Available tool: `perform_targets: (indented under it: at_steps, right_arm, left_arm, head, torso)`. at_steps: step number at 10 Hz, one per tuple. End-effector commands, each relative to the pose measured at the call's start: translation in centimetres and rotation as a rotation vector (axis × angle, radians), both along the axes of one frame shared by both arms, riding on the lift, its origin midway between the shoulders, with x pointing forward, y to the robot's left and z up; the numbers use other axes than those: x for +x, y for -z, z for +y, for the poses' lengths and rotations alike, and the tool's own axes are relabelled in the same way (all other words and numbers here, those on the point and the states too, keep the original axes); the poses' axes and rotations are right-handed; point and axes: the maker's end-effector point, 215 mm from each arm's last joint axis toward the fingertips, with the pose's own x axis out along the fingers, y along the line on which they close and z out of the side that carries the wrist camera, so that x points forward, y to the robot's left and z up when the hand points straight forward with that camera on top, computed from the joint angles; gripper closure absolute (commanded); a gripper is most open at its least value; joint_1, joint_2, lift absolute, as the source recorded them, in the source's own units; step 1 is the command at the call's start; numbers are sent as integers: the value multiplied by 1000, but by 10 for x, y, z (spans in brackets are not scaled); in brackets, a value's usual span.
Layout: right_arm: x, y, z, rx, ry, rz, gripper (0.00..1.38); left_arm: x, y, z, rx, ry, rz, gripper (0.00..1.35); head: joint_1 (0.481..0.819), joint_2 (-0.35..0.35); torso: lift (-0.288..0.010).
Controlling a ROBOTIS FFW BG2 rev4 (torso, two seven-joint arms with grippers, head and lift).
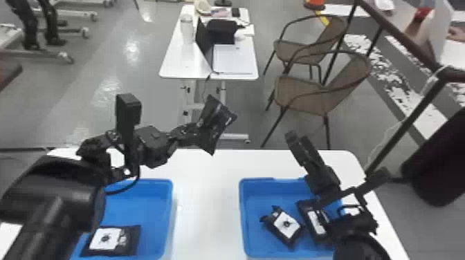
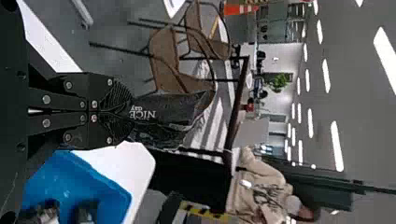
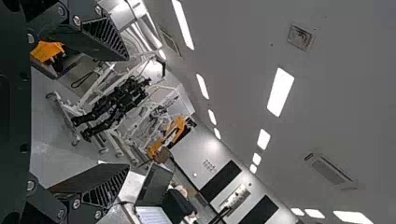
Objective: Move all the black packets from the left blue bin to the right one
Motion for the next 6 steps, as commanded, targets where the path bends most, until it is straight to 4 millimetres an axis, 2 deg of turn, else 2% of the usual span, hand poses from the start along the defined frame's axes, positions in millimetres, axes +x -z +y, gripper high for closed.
perform_targets:
  at_steps: [1, 3, 4, 6]
  right_arm:
    - [6, -11, 18, 8, -22, -24, 214]
    - [11, -20, 59, 3, -100, -37, 213]
    - [14, -16, 74, -18, -128, -31, 211]
    - [19, -11, 76, -40, -135, -21, 176]
  left_arm:
    - [-4, 7, -31, -92, 53, 50, 1205]
    - [-11, 15, -62, -216, 112, 132, 1205]
    - [-15, 17, -72, -221, 136, 155, 1205]
    - [-22, 20, -85, -287, 151, 206, 1205]
  head:
    - [695, -115]
    - [695, -134]
    - [695, -133]
    - [695, -124]
  torso:
    - [0]
    - [0]
    - [0]
    - [0]
